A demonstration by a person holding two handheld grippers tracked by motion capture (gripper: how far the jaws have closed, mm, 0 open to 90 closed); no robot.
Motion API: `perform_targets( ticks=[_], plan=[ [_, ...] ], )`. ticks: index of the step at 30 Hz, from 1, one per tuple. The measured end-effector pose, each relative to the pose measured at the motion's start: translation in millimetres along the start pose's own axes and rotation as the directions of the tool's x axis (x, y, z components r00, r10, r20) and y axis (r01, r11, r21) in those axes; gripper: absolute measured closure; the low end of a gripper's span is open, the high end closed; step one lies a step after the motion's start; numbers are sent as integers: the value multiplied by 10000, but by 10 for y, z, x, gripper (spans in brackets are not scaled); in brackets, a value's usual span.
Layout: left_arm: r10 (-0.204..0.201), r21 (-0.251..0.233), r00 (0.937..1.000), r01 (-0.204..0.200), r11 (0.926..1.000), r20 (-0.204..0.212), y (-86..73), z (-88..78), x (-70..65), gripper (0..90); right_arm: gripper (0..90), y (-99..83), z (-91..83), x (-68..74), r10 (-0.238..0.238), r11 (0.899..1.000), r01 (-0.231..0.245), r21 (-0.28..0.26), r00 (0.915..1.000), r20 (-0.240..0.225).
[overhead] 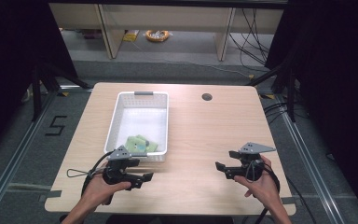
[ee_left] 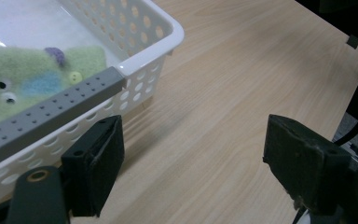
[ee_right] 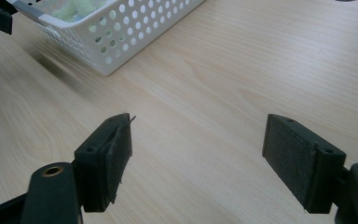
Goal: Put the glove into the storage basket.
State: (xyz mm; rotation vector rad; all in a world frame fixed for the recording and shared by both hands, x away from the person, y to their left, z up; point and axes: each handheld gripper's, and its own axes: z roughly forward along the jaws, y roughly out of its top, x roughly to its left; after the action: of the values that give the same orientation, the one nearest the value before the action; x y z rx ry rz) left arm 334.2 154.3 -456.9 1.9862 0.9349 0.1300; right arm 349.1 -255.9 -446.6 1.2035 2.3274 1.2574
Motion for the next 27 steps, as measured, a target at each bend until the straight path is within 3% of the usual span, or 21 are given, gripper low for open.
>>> perform_targets(
  ticks=[1, 2, 3, 4, 7, 8, 9, 10, 11, 12, 13, 14, 16, 17, 18, 19, 21, 22, 23, 27],
  plan=[
    [38, 56, 10000, -38, 10000, -22, -28, 15, -7, 199, 243, -17, 12, -30, -437, 9988, 436, -212, 9990, -64],
    [45, 88, 10000, -45, 10000, -29, -42, 20, -9, 199, 242, -31, -2, 11, 63, 10000, -63, -38, 10000, 13],
    [45, 88, 10000, -45, 10000, -29, -42, 20, -9, 198, 242, -31, -2, 11, 63, 10000, -63, -38, 10000, 13],
    [70, 140, 10000, -69, 9999, -44, -68, 29, -8, 198, 241, -53, 8, -5, -276, 9996, 277, -56, 9996, 63],
    [-5, 158, 9999, 7, 9999, -130, -99, 33, -13, 198, 241, -93, 12, 44, 117, 9997, -116, 230, 9999, -47],
    [-21, 128, 10000, 22, 9999, -87, -108, 36, -11, 198, 241, -106, 29, 45, 54, 9999, -52, 130, 9999, -130],
    [130, 252, 9998, -127, 9996, -118, -114, 28, -2, 198, 240, -108, 19, 25, -341, 9993, 340, 160, 9994, 62],
    [130, 252, 9998, -127, 9996, -118, -114, 28, -2, 198, 240, -108, 19, 25, -341, 9993, 340, 160, 9994, 62],
    [-16, 133, 9999, 18, 9999, -140, -134, 35, -11, 198, 239, -126, 25, 28, -199, 9994, 206, 272, 9995, -242],
    [-16, 133, 9999, 18, 9999, -140, -134, 35, -11, 197, 239, -126, 25, 28, -199, 9994, 206, 272, 9995, -242],
    [36, 256, 10000, -34, 9997, -91, -154, 35, -2, 195, 238, -146, 8, 64, 16, 9996, -17, 286, 10000, 40],
    [7, 245, 9999, -5, 9997, -117, -168, 41, -3, 195, 237, -152, 12, 43, -357, 9993, 355, 126, 9993, 123],
    [51, 301, 9999, -48, 9995, -113, -183, 42, 2, 194, 237, -164, 13, 47, -267, 9995, 267, 187, 9996, 9],
    [201, 497, 9997, -193, 9986, -168, -211, 38, 13, 193, 232, -186, -1, 95, 241, 9991, -243, 337, 9997, 57],
    [82, 382, 9999, -76, 9992, -152, -227, 51, 6, 192, 229, -194, 5, 65, -204, 9995, 204, 250, 9998, -11],
    [214, 494, 9997, -206, 9986, -155, -240, 46, 14, 188, 224, -208, 8, 66, -171, 9997, 171, 198, 9999, 26],
    [55, 406, 9999, -50, 9992, -122, -265, 57, 14, 186, 210, -238, 9, 91, 29, 9998, -29, 214, 10000, -28],
    [55, 406, 9999, -50, 9992, -122, -265, 57, 14, 185, 201, -247, 1, 78, -120, 9996, 118, 275, 9999, 72],
    [6, 382, 9999, -1, 9993, -152, -290, 60, 14, 183, 200, -267, 4, 106, 139, 9995, -140, 289, 9999, 38],
    [-48, 458, 10000, 50, 9989, -56, -330, 62, 6, 180, 194, -307, -7, 96, -117, 9994, 116, 330, 9999, 21]
  ],
)
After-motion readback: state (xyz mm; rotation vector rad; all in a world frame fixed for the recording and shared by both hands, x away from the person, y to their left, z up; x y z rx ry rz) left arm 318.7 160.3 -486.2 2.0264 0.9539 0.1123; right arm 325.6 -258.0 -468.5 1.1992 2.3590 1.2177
